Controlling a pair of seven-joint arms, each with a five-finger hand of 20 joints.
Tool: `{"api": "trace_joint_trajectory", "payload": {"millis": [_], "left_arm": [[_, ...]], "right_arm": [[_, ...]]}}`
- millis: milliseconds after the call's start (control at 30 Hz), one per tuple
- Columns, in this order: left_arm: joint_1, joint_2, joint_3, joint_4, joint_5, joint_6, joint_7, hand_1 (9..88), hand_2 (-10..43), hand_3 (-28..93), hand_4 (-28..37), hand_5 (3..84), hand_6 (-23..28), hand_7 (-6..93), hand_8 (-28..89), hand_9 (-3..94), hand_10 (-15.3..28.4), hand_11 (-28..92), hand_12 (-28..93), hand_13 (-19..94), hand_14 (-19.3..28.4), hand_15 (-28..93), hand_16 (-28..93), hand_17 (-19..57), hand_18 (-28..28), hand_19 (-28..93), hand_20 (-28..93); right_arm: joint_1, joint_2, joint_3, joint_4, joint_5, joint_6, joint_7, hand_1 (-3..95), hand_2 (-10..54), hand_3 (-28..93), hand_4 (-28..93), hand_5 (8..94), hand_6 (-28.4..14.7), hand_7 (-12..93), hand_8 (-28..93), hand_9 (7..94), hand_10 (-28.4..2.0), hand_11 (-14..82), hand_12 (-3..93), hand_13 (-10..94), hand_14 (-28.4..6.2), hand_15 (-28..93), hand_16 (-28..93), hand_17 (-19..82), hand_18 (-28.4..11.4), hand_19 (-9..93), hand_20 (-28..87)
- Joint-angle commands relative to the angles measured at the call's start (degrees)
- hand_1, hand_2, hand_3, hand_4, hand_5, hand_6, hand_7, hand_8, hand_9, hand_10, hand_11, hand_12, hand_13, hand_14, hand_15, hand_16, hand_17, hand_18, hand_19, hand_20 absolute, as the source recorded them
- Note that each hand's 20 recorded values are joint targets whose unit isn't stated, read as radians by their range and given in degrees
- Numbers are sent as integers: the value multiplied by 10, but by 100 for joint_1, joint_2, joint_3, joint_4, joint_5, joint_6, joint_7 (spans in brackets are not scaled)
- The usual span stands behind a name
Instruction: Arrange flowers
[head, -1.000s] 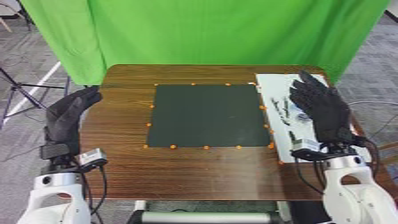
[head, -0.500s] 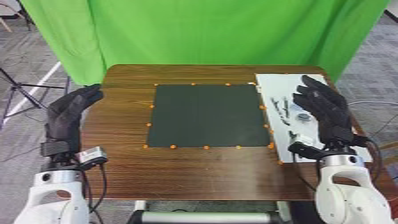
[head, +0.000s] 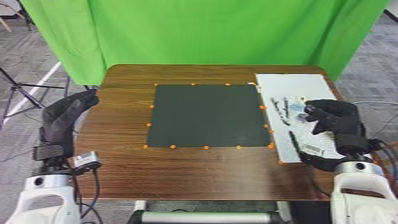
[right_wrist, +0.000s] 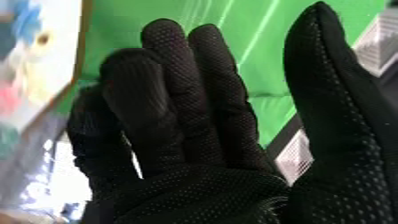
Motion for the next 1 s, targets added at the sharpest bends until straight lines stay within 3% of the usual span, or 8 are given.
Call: {"api": "trace_joint_trajectory", "payload": {"millis": [33,133,267,367,767,1000], "left_arm": [[170,12,-101,-104,85,-141,-178,282,54,598,-205,508,66,148,-63,494,170,207,99,342,188,191,-37,45,93,141,109],[177,51,-43,-109,61,-182,-224,282,55,597,-205,507,66,148,-63,492,171,207,99,343,187,192,-37,45,93,143,108],[171,36,-10,-92,98,-389,-304,283,56,594,-206,505,67,148,-62,490,171,206,100,344,188,192,-38,46,95,143,107],[186,32,22,-102,75,-375,-325,283,57,592,-206,504,68,145,-62,489,172,206,100,344,189,192,-38,46,95,146,107],[225,18,0,-138,72,-557,-462,284,58,590,-203,502,68,142,-60,486,173,207,101,344,189,193,-39,45,96,149,105],[238,46,-9,-152,43,-561,-485,284,57,589,-202,501,70,141,-59,483,171,207,101,343,188,191,-38,45,97,149,104]], "right_arm": [[-600,421,107,-159,-976,-207,1104,355,-95,626,-169,614,-40,229,-50,682,-163,308,321,723,-111,645,362,428,-207,844,592],[-610,513,-3,-83,-1546,-363,1550,377,-95,609,-163,624,-45,217,-46,695,-161,307,321,757,-89,650,365,479,-187,888,572],[-338,554,-245,89,-1793,-606,2008,393,-95,604,-161,649,-50,204,-40,718,-151,312,324,791,-67,656,374,524,-173,922,555],[-324,578,-365,209,-2040,-691,2136,402,-95,601,-162,659,-50,205,-37,731,-144,322,331,810,-55,655,377,548,-165,929,556],[-4,590,-790,663,-2810,-1201,2713,436,-95,583,-177,661,-61,199,-27,765,-143,302,316,842,-36,632,385,578,-151,932,549],[57,568,-973,804,-2863,-1159,2776,450,-95,576,-177,657,-65,208,-20,770,-145,303,318,853,-31,626,388,592,-143,932,546]]}}
